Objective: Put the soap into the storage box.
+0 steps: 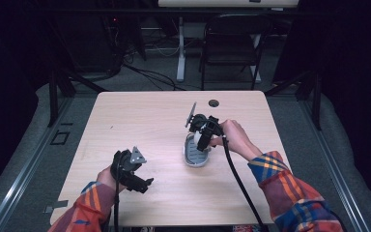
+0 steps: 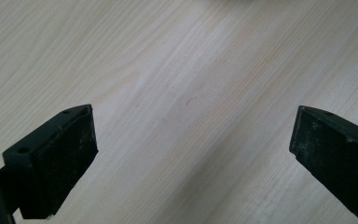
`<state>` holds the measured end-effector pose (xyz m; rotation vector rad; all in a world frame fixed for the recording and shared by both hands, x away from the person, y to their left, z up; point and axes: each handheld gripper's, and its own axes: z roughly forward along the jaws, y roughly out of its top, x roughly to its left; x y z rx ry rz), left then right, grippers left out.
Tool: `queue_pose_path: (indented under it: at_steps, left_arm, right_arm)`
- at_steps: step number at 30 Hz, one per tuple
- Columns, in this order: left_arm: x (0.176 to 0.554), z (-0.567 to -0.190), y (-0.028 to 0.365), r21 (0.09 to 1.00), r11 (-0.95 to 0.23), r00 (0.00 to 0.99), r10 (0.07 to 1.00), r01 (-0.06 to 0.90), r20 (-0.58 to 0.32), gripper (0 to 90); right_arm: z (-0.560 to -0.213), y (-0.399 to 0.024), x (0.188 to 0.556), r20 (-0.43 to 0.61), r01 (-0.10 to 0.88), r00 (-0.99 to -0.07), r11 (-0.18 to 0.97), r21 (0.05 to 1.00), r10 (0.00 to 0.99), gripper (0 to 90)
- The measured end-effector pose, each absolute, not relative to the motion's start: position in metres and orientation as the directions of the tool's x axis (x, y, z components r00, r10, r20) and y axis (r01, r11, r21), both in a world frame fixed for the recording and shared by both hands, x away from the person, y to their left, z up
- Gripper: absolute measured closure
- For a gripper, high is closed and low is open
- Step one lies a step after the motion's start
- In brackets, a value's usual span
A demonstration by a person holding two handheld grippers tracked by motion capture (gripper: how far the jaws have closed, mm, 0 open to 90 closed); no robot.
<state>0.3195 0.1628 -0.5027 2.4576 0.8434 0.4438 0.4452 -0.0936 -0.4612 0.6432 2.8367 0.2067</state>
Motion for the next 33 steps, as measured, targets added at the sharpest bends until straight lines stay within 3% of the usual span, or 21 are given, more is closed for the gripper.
queue_pose_path:
  at_steps: [33]
  left_arm:
    - [0.319,-0.503,0.162,0.549,-0.687,0.757,0.638,0.476,0.143,0.8]
  right_arm:
    - [-0.502,-0.068,0.458,-0.146,0.409,-0.894,0.905,0.116,0.423,23.5]
